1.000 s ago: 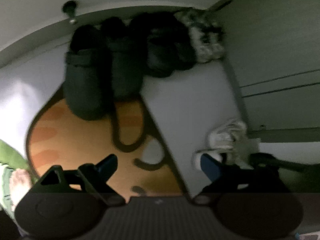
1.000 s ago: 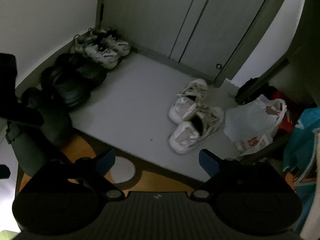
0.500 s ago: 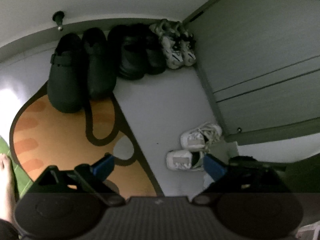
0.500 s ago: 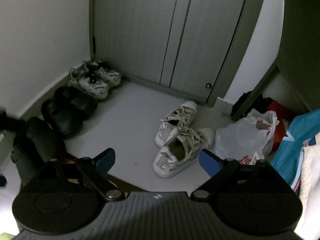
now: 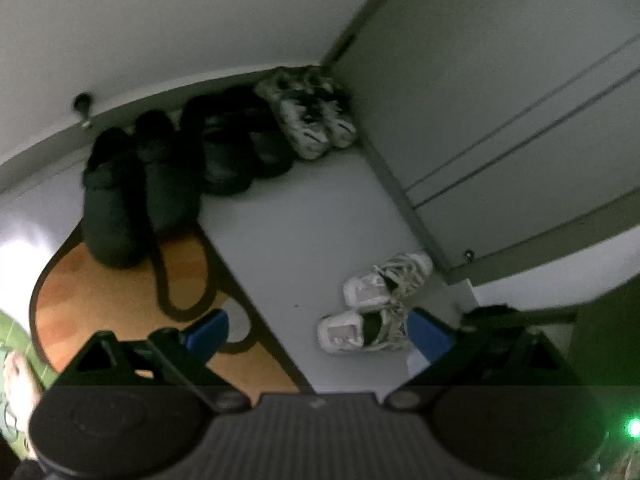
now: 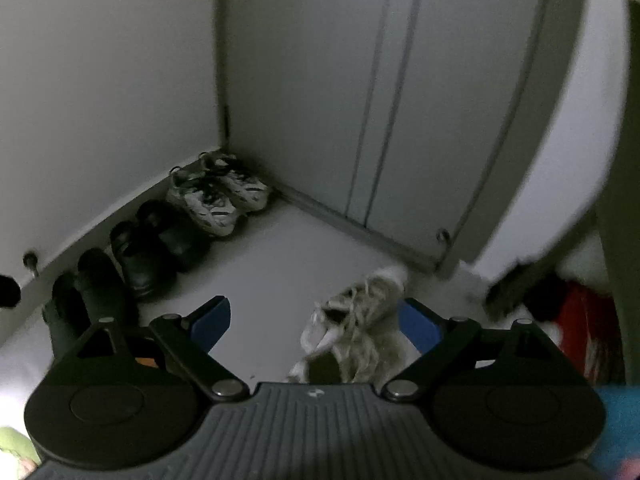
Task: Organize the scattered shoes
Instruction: 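Withdraw both tools and turn the left tool toward the white sneakers on the floor, then move the right gripper down over the white lace-up sneakers on the floor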
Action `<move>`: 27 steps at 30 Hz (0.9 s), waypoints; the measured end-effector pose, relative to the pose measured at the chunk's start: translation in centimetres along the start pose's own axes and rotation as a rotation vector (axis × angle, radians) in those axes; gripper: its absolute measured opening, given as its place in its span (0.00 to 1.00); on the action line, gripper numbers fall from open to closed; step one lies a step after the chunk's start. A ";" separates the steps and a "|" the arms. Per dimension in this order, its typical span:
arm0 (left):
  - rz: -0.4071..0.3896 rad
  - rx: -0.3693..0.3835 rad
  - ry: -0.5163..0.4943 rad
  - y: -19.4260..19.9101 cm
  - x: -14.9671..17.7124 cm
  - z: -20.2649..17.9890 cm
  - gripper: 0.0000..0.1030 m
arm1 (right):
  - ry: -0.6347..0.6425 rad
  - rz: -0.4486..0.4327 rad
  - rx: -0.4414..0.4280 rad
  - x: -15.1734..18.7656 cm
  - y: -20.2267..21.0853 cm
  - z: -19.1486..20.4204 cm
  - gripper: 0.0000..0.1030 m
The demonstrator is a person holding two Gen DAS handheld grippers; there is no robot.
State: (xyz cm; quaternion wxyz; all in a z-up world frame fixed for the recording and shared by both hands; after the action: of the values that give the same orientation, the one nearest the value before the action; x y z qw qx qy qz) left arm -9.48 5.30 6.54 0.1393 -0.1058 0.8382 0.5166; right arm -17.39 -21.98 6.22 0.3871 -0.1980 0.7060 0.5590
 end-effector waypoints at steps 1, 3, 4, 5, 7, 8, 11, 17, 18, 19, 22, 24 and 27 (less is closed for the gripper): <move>0.005 0.005 -0.020 -0.3 -0.2 -0.3 0.94 | 0.034 -0.004 -0.011 -0.3 -0.6 -0.2 0.91; 0.014 0.015 -0.061 -1.0 -0.5 -0.9 0.94 | 0.100 -0.012 -0.037 -0.8 -1.8 -0.5 0.91; 0.019 0.016 -0.070 -1.2 -0.4 -1.0 0.94 | 0.135 -0.016 -0.051 -0.9 -2.5 -0.7 0.91; 0.025 0.016 -0.074 -1.4 -0.2 -0.8 0.94 | 0.157 -0.017 -0.058 -1.0 -3.0 -0.8 0.91; 0.037 0.015 -0.081 -1.7 0.2 -0.5 0.94 | 0.215 -0.013 -0.054 -0.8 -4.2 -0.8 0.91; 0.043 0.014 -0.085 -1.9 0.4 -0.3 0.94 | 0.230 -0.012 -0.048 -0.7 -4.6 -0.8 0.91; 0.060 0.013 -0.097 -2.4 1.0 0.2 0.94 | 0.225 0.020 -0.055 0.1 -6.2 -1.7 0.91; 0.095 0.010 -0.119 -3.5 2.2 1.2 0.94 | 0.300 0.120 -0.026 2.5 -9.6 -3.6 0.91; 0.104 0.013 -0.112 -3.8 2.3 1.4 0.94 | 0.327 0.135 -0.023 2.7 -9.9 -3.8 0.91; 0.115 0.015 -0.102 -4.1 2.3 1.6 0.94 | 0.354 0.150 -0.019 3.0 -10.3 -4.0 0.91; 0.145 0.024 -0.061 -4.9 2.1 2.4 0.94 | 0.390 0.203 -0.030 3.3 -11.3 -4.8 0.92; 0.151 0.031 -0.052 -5.2 1.8 3.0 0.94 | 0.393 0.248 -0.044 3.2 -12.2 -5.3 0.92; 0.153 0.020 -0.040 -5.4 1.4 3.8 0.94 | 0.435 0.271 -0.040 3.5 -13.4 -5.1 0.92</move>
State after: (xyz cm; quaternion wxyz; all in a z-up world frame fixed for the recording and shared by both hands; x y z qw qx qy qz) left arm -8.62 6.24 -0.03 0.1170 -0.0296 0.8460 0.5193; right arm -11.65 -30.26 -4.62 0.1436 -0.2248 0.7816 0.5639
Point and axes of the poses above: each gripper's, at about its wrist camera, not at the fingertips, and y roughly against the way its jaws point, z to its left, x to its underside, the point moved 1 cm from there along -y, roughly the way its jaws point, and after that the axes turned 7 degrees about -y, right-handed, at the moved point
